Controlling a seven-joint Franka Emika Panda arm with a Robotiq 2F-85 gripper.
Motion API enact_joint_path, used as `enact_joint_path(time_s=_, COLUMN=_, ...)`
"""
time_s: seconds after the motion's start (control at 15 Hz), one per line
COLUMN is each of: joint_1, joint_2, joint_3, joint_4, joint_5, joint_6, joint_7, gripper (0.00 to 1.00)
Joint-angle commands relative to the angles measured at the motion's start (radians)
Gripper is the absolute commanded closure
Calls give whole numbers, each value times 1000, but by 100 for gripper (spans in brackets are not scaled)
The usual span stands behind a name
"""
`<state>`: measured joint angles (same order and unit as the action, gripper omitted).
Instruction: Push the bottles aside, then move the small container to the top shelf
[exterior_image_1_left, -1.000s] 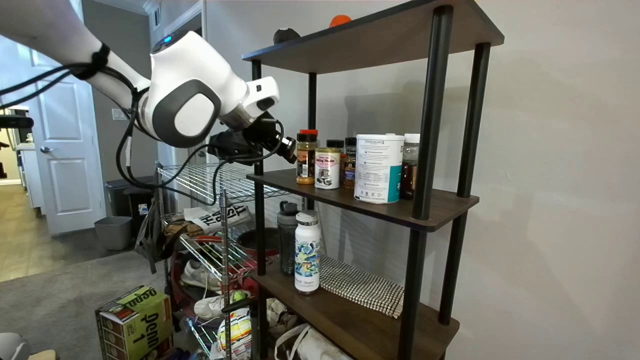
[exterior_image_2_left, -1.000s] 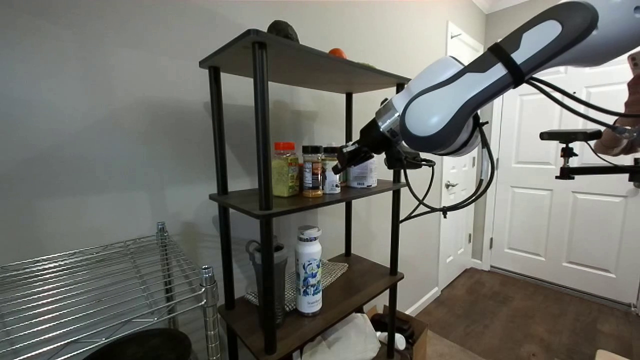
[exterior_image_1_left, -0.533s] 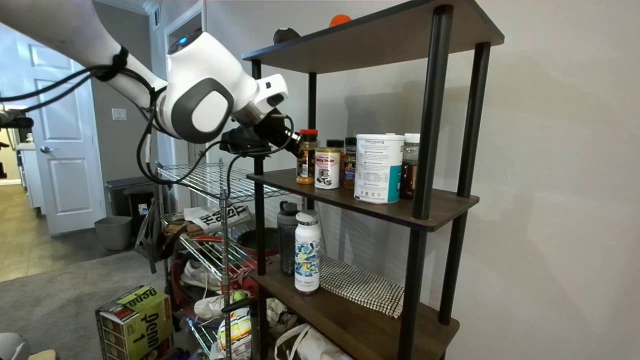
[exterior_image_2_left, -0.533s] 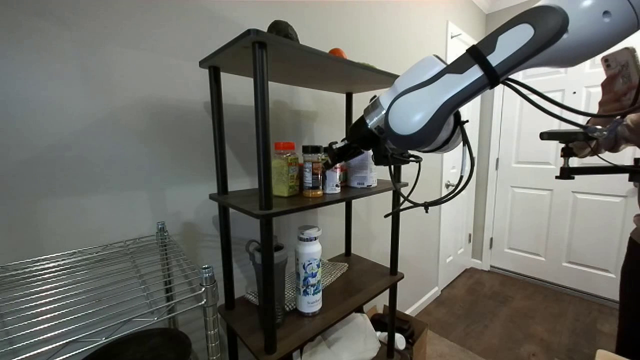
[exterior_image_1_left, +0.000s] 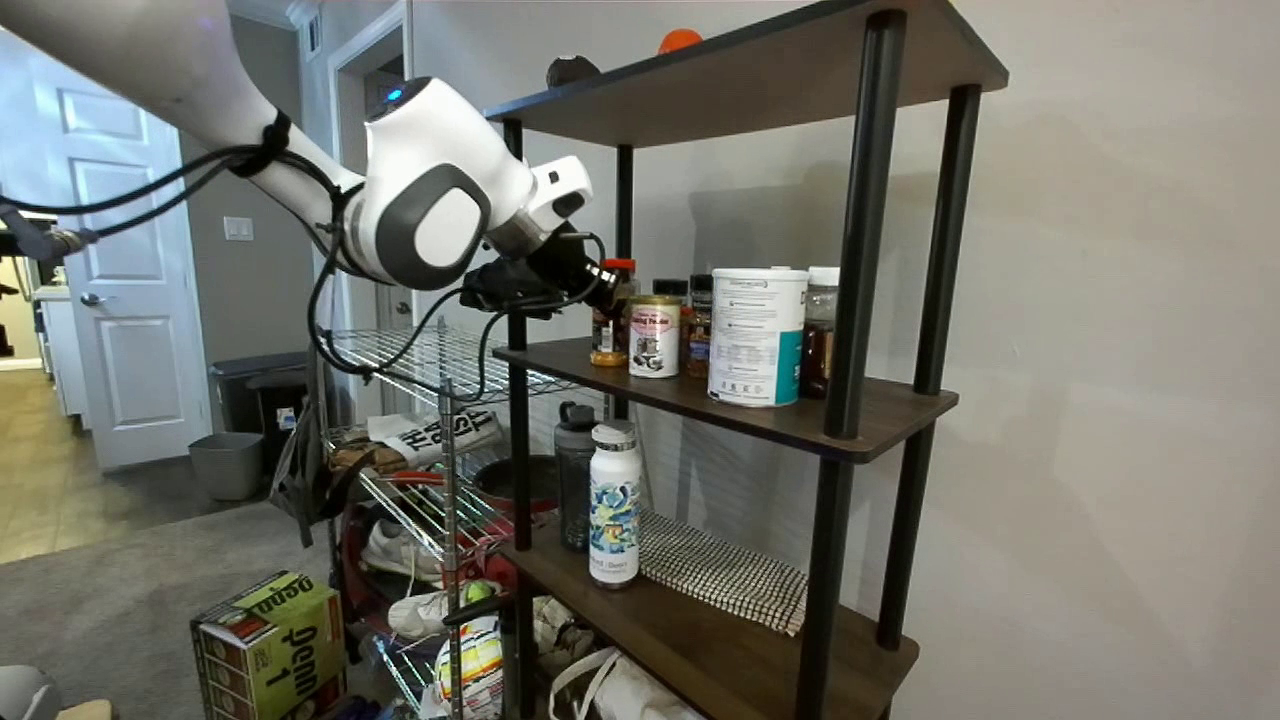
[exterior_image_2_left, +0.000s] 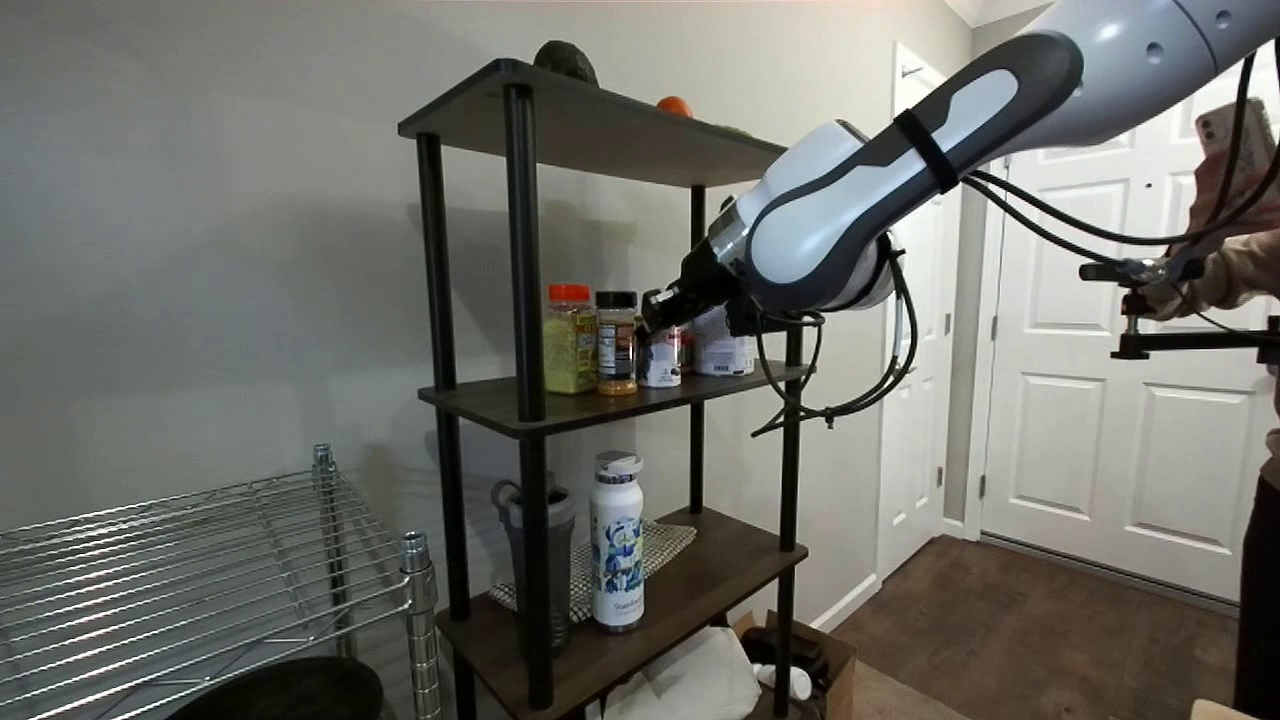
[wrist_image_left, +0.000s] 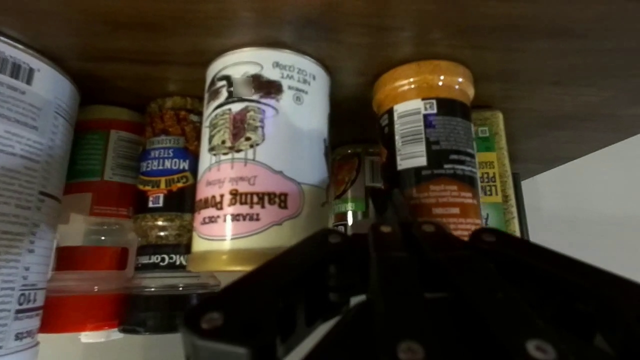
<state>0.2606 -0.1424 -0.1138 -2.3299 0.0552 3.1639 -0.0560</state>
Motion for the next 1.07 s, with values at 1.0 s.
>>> enact_joint_path(time_s=1.0, joint_1=-236, joint_2=11, joint_3=192, joint_4=13, joint_5=-129, joint_6=6, joint_7=138, gripper=100)
